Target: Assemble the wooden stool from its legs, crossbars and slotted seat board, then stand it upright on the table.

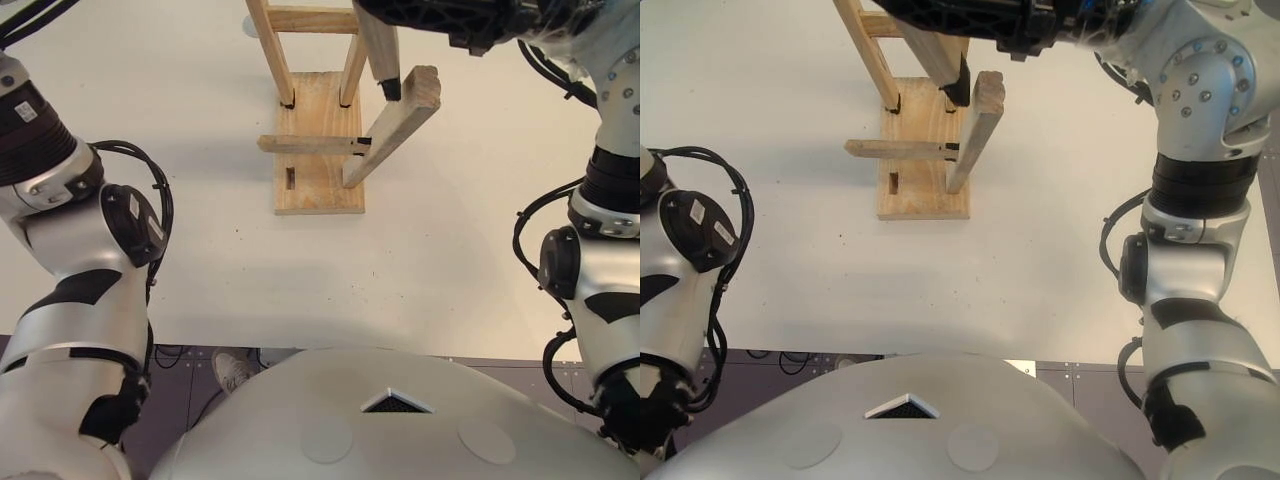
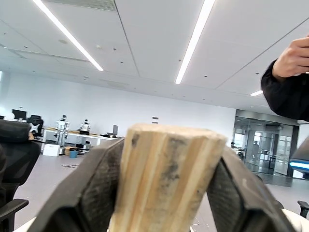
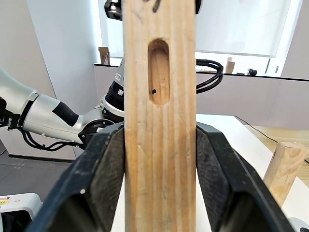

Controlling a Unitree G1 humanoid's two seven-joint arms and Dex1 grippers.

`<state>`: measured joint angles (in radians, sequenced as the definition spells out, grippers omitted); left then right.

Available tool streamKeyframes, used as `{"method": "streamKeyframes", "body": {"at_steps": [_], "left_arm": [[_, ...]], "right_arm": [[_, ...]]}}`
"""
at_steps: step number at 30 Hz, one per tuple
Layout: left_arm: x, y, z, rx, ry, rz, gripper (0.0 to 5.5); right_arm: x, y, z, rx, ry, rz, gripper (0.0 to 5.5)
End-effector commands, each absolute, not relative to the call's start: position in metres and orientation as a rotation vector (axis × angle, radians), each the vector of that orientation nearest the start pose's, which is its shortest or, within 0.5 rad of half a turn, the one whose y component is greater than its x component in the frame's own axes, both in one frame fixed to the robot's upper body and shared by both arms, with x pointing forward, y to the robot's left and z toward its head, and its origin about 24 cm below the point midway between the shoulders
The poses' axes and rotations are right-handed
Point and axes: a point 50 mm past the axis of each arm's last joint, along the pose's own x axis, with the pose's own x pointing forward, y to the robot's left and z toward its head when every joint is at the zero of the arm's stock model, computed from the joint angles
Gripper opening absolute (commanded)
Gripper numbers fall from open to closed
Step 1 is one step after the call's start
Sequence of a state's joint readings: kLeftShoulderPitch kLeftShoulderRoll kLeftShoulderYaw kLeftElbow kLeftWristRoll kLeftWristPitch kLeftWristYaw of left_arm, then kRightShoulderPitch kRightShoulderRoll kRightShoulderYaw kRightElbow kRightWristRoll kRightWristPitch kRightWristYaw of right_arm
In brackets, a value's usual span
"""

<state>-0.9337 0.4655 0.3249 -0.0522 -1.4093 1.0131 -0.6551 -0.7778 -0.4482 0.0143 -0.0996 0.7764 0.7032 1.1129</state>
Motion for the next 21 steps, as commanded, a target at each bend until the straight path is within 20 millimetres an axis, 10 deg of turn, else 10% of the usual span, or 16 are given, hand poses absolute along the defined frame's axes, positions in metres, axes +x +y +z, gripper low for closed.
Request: {"method": "streamKeyframes", "body": {"at_steps": [1,7,15,21], "left_arm": [[0.268,0.143,0.319,-0.537,-0.285,-1.55,2.38],[0.278,0.149,0.321,-0.531,-0.344,-1.461,2.32],[0.287,0.189,0.34,-0.361,-0.428,-1.273,2.03],[0.29,0.212,0.31,-0.246,-0.369,-1.149,2.02]], "right_arm": [[0.285,-0.109,0.243,0.028,-0.127,1.6,2.01],[0.296,-0.111,0.249,0.043,-0.14,1.532,2.01],[0.295,-0.119,0.237,-0.019,0.027,1.532,3.5],[0.277,-0.142,0.226,-0.057,0.207,1.584,3.57]]}}
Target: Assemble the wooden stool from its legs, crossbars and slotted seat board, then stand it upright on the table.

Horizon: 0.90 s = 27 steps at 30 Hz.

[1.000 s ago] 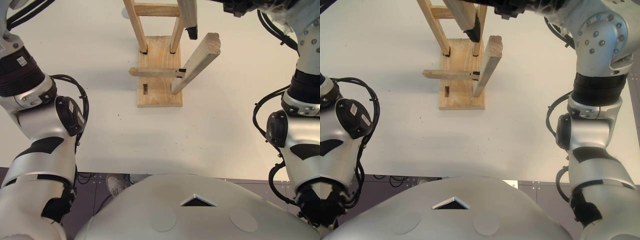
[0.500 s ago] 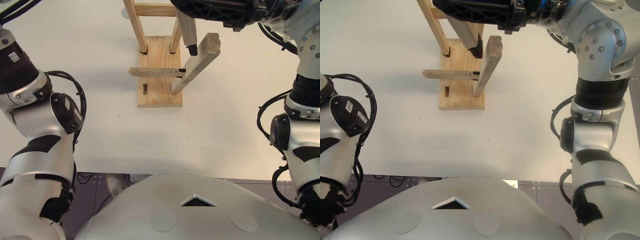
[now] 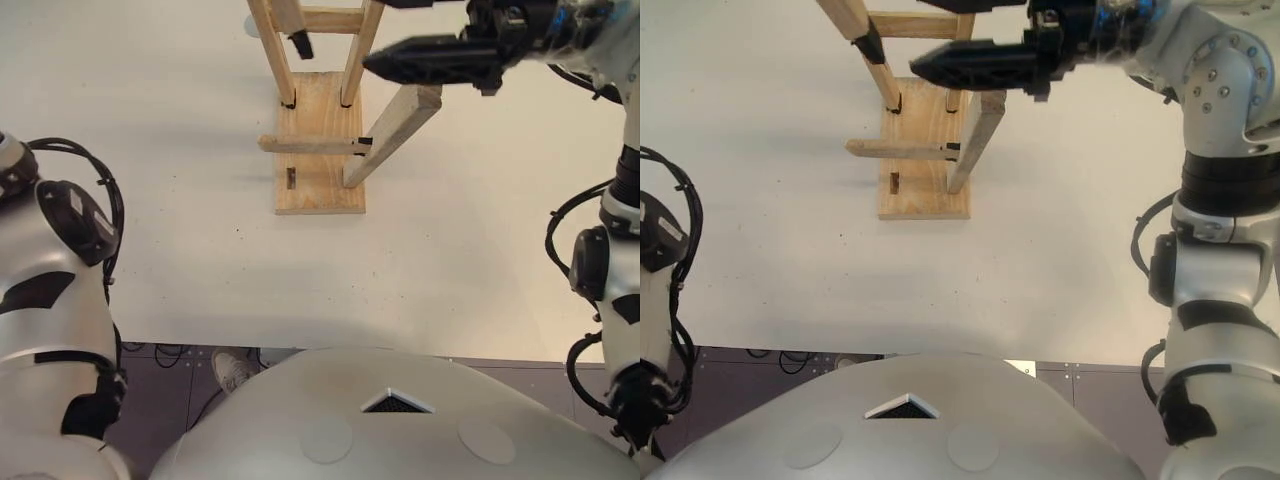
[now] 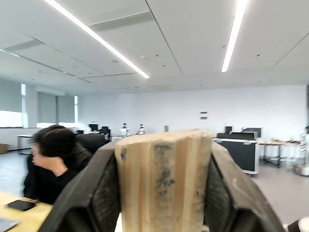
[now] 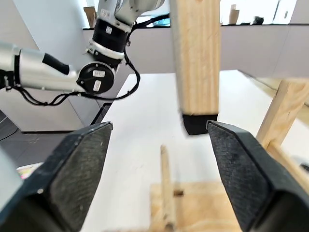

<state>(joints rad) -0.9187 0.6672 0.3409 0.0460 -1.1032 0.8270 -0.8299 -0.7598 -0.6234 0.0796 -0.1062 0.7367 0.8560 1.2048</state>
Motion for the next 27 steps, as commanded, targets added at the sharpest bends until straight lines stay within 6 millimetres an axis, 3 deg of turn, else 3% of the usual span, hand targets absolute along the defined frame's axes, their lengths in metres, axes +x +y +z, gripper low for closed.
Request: {"method": "streamKeyframes", "body": {"at_steps": [1,5,11,14,20,27], "left_arm": [[0.292,0.213,0.3,-0.221,-0.347,-1.123,2.02],[0.307,0.226,0.244,-0.179,-0.228,-0.981,2.02],[0.313,0.241,0.196,-0.287,-0.19,-0.921,2.01],[0.308,0.244,0.189,-0.386,-0.188,-0.954,2.01],[0.291,0.248,0.176,-0.58,-0.179,-1.037,2.01],[0.288,0.25,0.148,-0.705,-0.262,-0.955,2.01]], "right_arm": [[0.276,-0.143,0.225,-0.067,0.221,1.59,3.57],[0.274,-0.143,0.211,-0.106,0.27,1.571,3.57],[0.273,-0.139,0.202,-0.083,0.296,1.586,2.87],[0.274,-0.14,0.201,-0.079,0.311,1.584,2.4],[0.278,-0.146,0.199,-0.096,0.342,1.573,2.39],[0.284,-0.149,0.202,-0.127,0.354,1.587,2.36]]}}
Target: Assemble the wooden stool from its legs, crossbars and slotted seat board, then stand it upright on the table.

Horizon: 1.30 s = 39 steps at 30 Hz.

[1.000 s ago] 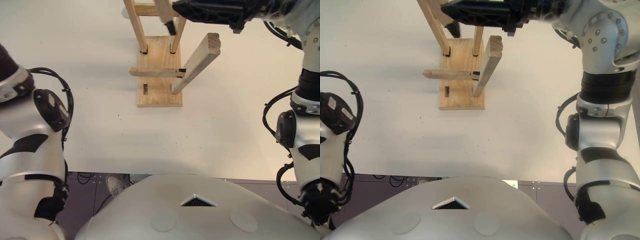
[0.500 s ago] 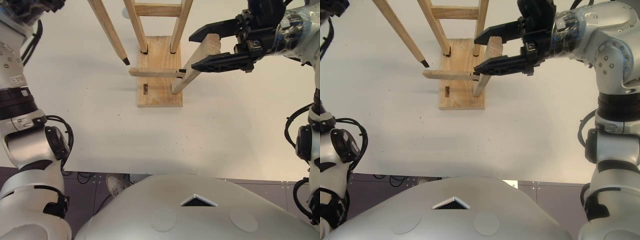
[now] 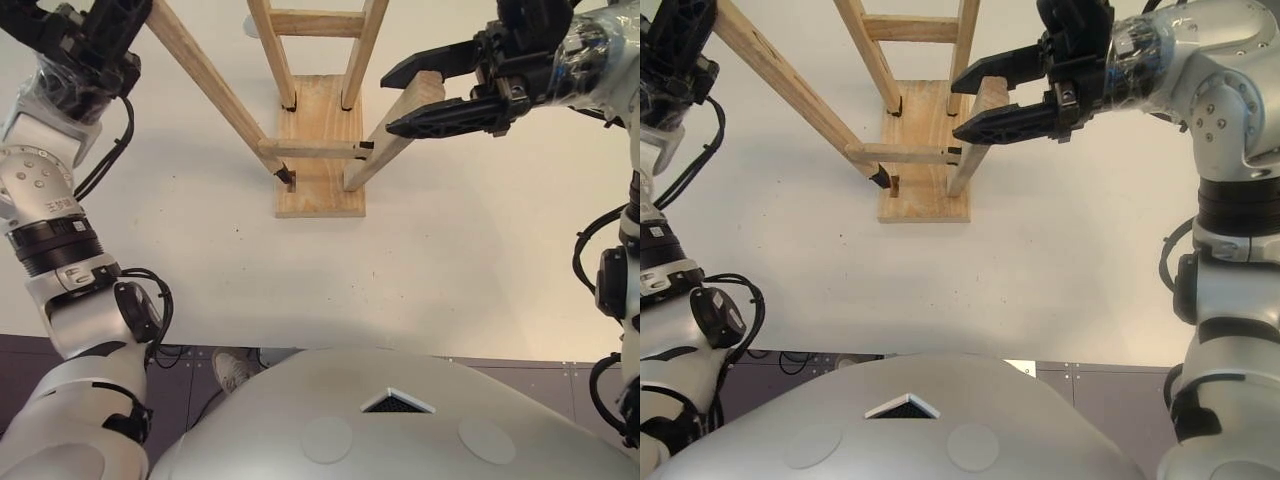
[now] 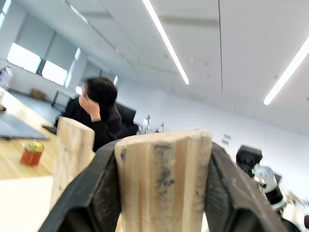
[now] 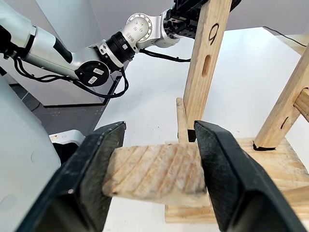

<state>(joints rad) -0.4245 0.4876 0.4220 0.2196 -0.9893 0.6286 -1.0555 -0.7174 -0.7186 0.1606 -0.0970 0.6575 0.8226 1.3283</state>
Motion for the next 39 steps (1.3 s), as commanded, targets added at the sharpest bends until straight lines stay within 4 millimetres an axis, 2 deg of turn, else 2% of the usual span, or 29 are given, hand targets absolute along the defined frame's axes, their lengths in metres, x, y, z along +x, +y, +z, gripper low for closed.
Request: {"method": "streamKeyframes", "body": {"at_steps": [1,7,11,15,24,33,39], "left_arm": [[0.288,0.249,0.144,-0.71,-0.264,-0.947,2.01],[0.282,0.251,0.122,-0.711,-0.192,-0.92,2.01],[0.279,0.254,0.118,-0.517,-0.058,-0.951,2.01],[0.275,0.26,0.122,-0.36,0.059,-1.017,2.01],[0.273,0.274,0.157,-0.028,0.35,-1.212,2.01],[0.287,0.266,0.201,0.235,0.446,-1.341,2.01],[0.291,0.258,0.218,0.336,0.464,-1.364,2.01]], "right_arm": [[0.284,-0.149,0.202,-0.129,0.358,1.592,2.36],[0.286,-0.148,0.204,-0.138,0.363,1.602,2.36],[0.287,-0.147,0.203,-0.137,0.358,1.598,2.36],[0.286,-0.144,0.202,-0.134,0.35,1.601,2.34],[0.281,-0.142,0.194,-0.123,0.355,1.586,2.31],[0.277,-0.137,0.188,-0.107,0.354,1.574,2.29],[0.274,-0.135,0.184,-0.1,0.361,1.559,2.29]]}}
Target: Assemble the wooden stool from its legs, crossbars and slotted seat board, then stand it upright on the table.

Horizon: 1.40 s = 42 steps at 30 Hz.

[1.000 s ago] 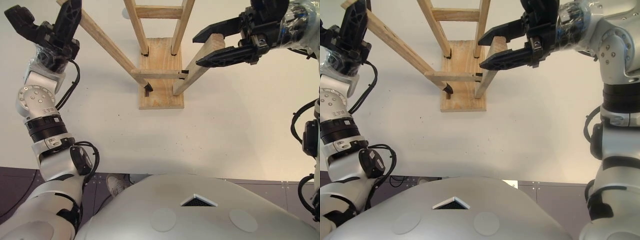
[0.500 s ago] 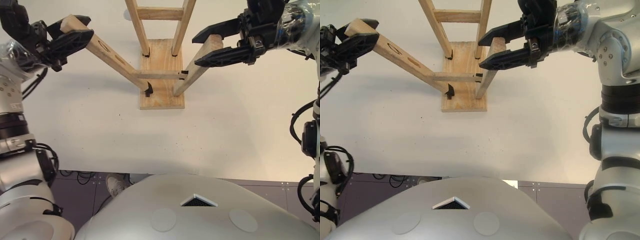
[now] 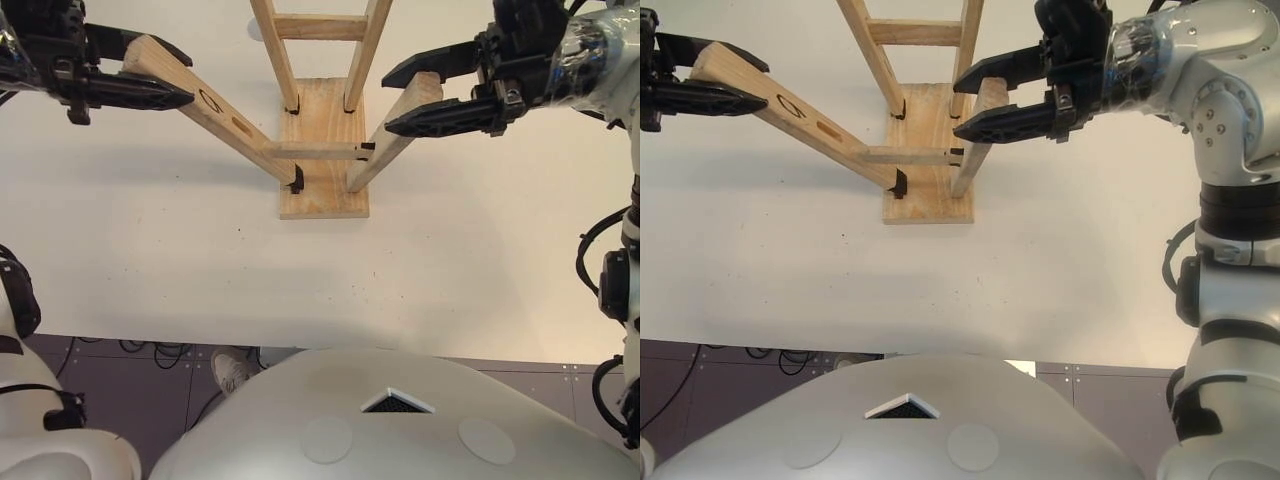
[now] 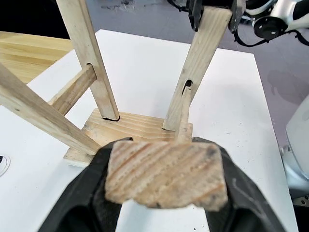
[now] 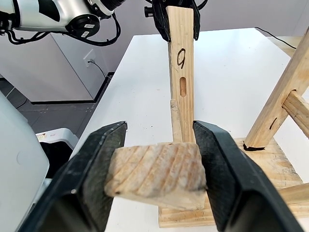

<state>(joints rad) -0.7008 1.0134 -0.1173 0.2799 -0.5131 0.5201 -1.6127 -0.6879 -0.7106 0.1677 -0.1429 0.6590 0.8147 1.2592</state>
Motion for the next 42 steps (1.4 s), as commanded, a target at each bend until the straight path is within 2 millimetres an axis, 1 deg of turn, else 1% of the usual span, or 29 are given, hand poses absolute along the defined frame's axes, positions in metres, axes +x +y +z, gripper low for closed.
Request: {"method": "streamKeyframes", "body": {"at_steps": [1,9,16,23,25,29,35,38,42], "left_arm": [[0.291,0.258,0.219,0.348,0.466,-1.363,2.01],[0.285,0.258,0.23,0.419,0.485,-1.37,2.01],[0.282,0.252,0.233,0.474,0.495,-1.376,2.01],[0.268,0.231,0.227,0.478,0.496,-1.434,2.01],[0.268,0.228,0.224,0.479,0.5,-1.437,2.01],[0.269,0.214,0.218,0.473,0.496,-1.458,2.01],[0.269,0.195,0.224,0.463,0.484,-1.499,2.01],[0.267,0.185,0.223,0.423,0.495,-1.513,2.01],[0.255,0.168,0.201,0.364,0.568,-1.556,2.01]], "right_arm": [[0.274,-0.136,0.183,-0.098,0.364,1.556,2.29],[0.273,-0.135,0.178,-0.086,0.367,1.532,2.27],[0.274,-0.135,0.176,-0.081,0.364,1.516,2.27],[0.269,-0.131,0.171,-0.065,0.369,1.526,2.26],[0.269,-0.13,0.171,-0.064,0.365,1.525,2.26],[0.27,-0.129,0.173,-0.073,0.355,1.529,2.26],[0.27,-0.124,0.175,-0.107,0.337,1.543,2.26],[0.27,-0.119,0.176,-0.138,0.317,1.558,2.23],[0.268,-0.111,0.169,-0.16,0.319,1.573,2.15]]}}
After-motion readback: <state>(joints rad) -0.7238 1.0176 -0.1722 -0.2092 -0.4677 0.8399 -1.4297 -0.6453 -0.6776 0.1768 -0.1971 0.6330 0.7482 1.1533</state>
